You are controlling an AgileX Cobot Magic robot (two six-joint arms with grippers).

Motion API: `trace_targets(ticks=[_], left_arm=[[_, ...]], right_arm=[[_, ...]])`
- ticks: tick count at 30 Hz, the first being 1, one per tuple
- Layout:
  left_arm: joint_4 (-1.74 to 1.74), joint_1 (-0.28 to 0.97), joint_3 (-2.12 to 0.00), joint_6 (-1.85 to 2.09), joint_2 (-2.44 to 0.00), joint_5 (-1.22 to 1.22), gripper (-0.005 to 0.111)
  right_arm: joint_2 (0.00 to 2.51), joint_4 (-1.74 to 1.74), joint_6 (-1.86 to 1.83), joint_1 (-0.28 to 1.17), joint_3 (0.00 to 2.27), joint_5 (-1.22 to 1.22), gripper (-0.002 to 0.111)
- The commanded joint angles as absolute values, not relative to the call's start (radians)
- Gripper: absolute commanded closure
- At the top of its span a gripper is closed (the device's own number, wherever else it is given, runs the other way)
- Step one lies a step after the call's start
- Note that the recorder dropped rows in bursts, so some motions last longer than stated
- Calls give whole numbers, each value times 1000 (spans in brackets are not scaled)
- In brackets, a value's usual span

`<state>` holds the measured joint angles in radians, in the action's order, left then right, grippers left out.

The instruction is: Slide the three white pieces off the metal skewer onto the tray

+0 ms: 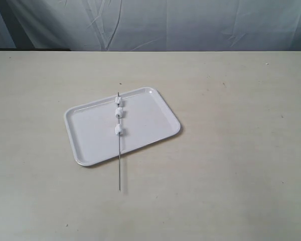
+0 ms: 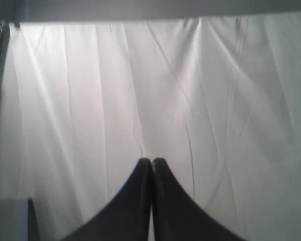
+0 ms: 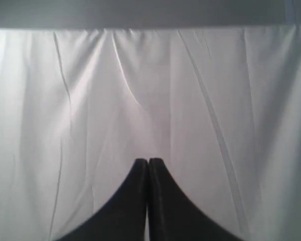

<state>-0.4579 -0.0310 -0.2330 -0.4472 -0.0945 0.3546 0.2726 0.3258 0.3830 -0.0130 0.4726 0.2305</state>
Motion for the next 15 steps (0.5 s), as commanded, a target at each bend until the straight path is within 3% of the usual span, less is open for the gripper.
trace_targets(ticks=[1, 7, 15], left_arm=[[-842, -16, -286, -876, -256, 159, 107], [-1366, -2, -323, -1393, -563, 87, 107], [-1159, -2, -351, -1311, -743, -239, 107]], right_arm=[[476, 332, 421, -9, 615, -44, 109], [805, 327, 415, -9, 683, -319, 109], [923, 118, 261, -9, 683, -386, 109]])
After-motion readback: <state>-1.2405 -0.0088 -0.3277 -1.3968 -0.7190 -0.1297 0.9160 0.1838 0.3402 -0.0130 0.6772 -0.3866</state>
